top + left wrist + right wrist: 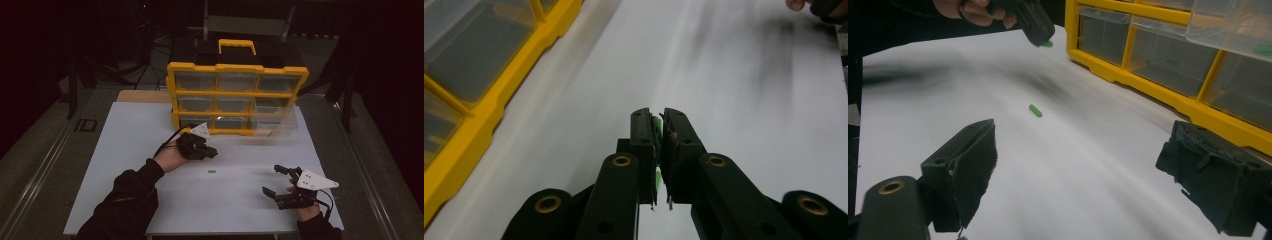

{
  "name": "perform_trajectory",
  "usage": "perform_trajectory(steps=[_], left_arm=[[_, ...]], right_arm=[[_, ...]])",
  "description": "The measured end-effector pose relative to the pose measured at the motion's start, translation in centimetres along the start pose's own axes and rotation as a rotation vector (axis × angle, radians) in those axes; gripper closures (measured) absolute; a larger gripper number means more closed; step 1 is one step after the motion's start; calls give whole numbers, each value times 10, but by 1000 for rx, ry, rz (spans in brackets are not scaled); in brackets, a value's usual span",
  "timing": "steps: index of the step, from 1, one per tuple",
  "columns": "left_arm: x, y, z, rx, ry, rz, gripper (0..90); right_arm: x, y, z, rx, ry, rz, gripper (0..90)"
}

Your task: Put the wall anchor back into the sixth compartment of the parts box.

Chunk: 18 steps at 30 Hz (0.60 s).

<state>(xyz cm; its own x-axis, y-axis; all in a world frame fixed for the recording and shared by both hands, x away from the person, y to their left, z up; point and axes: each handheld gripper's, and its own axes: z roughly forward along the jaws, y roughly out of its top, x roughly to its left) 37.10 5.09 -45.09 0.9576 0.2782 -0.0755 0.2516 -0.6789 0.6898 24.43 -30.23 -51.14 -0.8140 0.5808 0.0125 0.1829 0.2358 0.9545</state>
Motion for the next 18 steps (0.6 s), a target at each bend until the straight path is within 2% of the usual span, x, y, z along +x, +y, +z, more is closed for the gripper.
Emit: perform_trajectory(steps=[9, 15, 18], left_arm=[[-3, 11, -10, -17, -7, 11, 832], [-5, 22, -22, -44, 9, 9, 832], [-4, 26, -26, -57, 3, 8, 833]], right_arm=[[0, 0, 0, 0, 0, 0, 127], [0, 0, 0, -1, 0, -1, 127], [0, 1, 0, -1, 0, -6, 127]])
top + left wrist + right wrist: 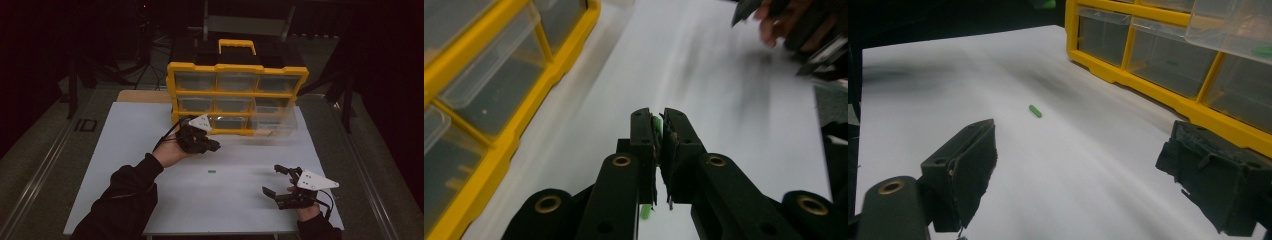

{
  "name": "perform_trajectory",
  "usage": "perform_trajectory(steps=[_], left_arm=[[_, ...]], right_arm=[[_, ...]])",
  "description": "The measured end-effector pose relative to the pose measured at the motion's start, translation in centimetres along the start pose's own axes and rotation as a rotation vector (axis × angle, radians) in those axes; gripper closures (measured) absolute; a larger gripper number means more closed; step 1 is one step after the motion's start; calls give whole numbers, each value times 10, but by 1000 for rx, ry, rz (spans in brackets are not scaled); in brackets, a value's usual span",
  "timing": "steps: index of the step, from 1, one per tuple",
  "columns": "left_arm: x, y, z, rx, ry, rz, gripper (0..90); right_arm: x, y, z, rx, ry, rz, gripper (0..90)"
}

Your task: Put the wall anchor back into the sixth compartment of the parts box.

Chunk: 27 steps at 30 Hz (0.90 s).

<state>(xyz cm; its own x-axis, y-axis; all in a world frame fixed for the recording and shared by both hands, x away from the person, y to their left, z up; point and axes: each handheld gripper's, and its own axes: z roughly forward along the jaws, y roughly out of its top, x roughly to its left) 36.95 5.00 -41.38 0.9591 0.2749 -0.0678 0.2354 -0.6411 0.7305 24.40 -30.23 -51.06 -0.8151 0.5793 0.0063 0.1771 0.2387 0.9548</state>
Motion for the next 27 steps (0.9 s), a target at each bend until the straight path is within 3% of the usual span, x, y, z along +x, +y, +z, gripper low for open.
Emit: perform_trajectory(steps=[11, 22, 27], left_arm=[[0, 21, -21, -40, -1, 16, 833], [-3, 41, -33, -68, 18, 19, 833], [-3, 52, -37, -92, 7, 22, 833]], right_arm=[[0, 0, 0, -1, -2, -1, 127], [0, 0, 0, -2, -2, -3, 127], [0, 1, 0, -3, -3, -4, 127]])
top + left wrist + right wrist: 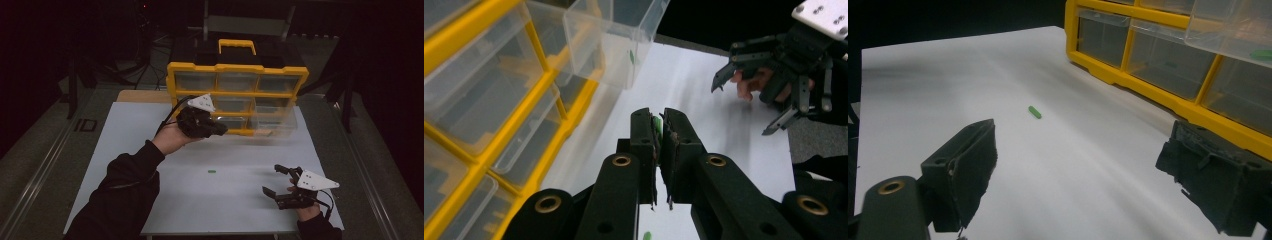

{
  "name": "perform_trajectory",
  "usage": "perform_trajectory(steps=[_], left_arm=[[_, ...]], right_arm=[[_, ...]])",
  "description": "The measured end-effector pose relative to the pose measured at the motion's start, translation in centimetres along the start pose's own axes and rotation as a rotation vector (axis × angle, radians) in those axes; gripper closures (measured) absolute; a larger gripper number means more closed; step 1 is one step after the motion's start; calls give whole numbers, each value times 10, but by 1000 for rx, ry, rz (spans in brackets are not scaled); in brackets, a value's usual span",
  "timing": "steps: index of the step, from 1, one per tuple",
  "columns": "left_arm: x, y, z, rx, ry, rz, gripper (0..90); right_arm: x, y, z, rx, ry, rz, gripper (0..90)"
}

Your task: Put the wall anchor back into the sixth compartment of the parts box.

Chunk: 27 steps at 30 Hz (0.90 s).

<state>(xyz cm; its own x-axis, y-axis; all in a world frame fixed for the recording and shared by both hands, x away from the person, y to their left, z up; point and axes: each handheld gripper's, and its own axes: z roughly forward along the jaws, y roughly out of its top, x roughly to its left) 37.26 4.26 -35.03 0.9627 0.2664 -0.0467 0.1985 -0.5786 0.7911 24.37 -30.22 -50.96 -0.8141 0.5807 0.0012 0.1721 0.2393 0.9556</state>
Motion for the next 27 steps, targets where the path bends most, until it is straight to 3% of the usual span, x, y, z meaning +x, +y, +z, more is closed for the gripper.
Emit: perform_trajectory(steps=[14, 27], left_arm=[[1, 30, -10, -47, 13, -19, 833], [1, 52, -4, -69, 30, -44, 833]], right_arm=[[0, 0, 0, 0, 1, 1, 127], [0, 0, 0, -1, 3, 1, 127]])
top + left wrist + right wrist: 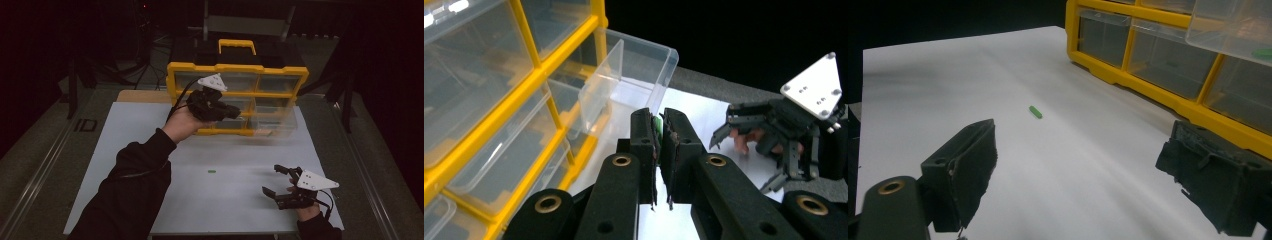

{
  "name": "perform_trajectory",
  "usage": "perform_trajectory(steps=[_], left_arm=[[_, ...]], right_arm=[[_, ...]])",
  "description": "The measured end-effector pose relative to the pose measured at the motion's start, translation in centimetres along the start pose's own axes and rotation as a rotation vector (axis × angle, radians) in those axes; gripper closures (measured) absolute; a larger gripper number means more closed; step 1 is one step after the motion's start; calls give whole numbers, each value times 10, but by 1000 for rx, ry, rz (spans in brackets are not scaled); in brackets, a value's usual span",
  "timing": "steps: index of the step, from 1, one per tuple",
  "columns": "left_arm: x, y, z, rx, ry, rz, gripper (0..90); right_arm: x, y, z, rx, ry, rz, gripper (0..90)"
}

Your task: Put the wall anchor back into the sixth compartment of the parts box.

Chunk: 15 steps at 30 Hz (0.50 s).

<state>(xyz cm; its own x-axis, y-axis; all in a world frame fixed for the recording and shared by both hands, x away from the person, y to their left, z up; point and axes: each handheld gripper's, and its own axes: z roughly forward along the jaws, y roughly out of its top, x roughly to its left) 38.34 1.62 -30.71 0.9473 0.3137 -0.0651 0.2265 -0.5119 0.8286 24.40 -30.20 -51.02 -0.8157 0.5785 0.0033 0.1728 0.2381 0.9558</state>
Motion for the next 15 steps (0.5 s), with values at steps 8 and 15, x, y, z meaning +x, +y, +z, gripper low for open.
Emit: perform_trajectory(steps=[8, 15], left_arm=[[-2, 15, 12, 2, 14, -8, 833], [-2, 22, 26, -5, 22, -44, 833]], right_arm=[[0, 0, 0, 0, 2, 2, 127], [0, -1, 0, -1, 1, 6, 127]])
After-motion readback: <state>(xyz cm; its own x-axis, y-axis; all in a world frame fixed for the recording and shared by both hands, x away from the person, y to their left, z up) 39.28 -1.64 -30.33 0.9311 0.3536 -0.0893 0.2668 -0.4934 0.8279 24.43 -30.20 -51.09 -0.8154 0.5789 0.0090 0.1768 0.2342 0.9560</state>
